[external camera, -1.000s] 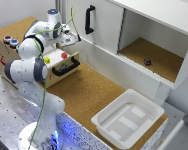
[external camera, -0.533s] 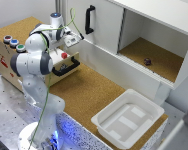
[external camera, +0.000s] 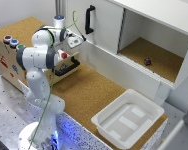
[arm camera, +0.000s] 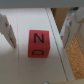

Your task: Rotate the pink block towards the right

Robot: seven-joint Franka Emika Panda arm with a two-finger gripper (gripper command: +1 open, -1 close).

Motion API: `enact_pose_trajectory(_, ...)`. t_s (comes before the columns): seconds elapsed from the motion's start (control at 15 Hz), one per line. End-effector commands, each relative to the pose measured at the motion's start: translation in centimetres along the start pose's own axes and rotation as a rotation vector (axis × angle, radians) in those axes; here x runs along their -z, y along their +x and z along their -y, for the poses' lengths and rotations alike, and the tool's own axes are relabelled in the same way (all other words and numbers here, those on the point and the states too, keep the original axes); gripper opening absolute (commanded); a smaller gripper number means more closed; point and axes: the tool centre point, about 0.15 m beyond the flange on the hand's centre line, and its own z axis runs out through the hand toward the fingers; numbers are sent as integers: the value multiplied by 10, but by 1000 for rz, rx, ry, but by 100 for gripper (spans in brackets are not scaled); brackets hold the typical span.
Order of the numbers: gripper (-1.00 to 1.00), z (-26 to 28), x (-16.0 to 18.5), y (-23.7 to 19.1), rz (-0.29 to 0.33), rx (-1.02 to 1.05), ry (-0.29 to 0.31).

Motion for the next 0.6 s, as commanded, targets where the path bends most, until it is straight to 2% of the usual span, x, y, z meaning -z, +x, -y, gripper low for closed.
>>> enact_pose_trajectory(0.0,-100,-19,-10,12,79,19,68)
enact_pose_trajectory(0.4,-100,-14,6,5,91,-60,61)
enact_pose_trajectory(0.53,-100,-13,21,3,71,-144,29)
